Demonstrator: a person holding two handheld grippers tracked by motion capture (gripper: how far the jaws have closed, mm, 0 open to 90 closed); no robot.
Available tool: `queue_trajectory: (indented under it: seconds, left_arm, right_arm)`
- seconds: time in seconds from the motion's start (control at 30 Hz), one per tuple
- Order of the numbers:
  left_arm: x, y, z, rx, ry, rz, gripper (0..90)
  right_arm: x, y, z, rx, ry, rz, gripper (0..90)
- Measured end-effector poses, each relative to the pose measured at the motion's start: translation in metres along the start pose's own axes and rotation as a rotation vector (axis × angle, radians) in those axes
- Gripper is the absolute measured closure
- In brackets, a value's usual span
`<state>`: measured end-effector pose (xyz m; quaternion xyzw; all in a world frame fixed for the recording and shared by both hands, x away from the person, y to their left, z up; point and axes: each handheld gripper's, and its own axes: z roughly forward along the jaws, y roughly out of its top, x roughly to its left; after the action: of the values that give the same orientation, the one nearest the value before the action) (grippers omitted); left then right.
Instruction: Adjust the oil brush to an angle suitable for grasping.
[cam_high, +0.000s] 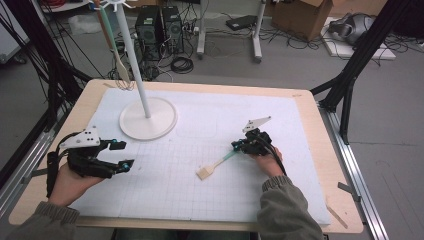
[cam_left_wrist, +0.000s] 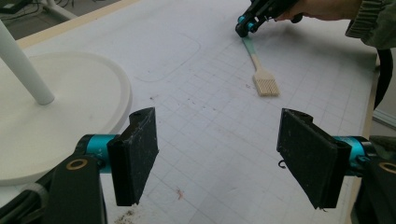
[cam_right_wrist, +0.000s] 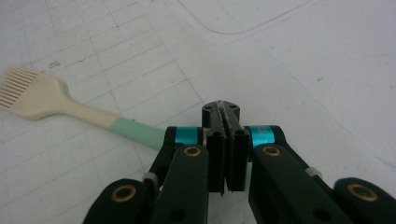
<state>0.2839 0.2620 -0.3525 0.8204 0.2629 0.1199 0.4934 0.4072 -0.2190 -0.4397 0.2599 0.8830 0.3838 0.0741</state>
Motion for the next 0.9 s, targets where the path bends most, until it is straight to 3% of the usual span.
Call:
queue_trajectory:
  seconds: [0.43, 0.6, 0.77, 0.9]
  left_arm:
    - [-0.0044, -0.0010, 0.0002, -0.003, -0.003, 0.005, 29.1]
    - [-0.0054, -0.0021, 0.0002, -0.007, -0.004, 0.010, 29.0]
    - [-0.0056, -0.0049, 0.0036, -0.003, -0.018, 0.010, 28.9]
    - [-0.0071, -0.0091, 0.0066, 0.001, -0.020, 0.010, 28.9]
  right_arm:
    - [0.0045, 0.0004, -0.0062, 0.025, 0.033, -0.021, 89.5]
    - [-0.0015, -0.0011, -0.0026, 0.024, -0.050, -0.014, 89.5]
    - [-0.0037, -0.0026, -0.0014, 0.026, -0.058, 0.010, 89.8]
    - [-0.0031, -0.0025, -0.0028, 0.038, -0.055, -0.002, 90.0]
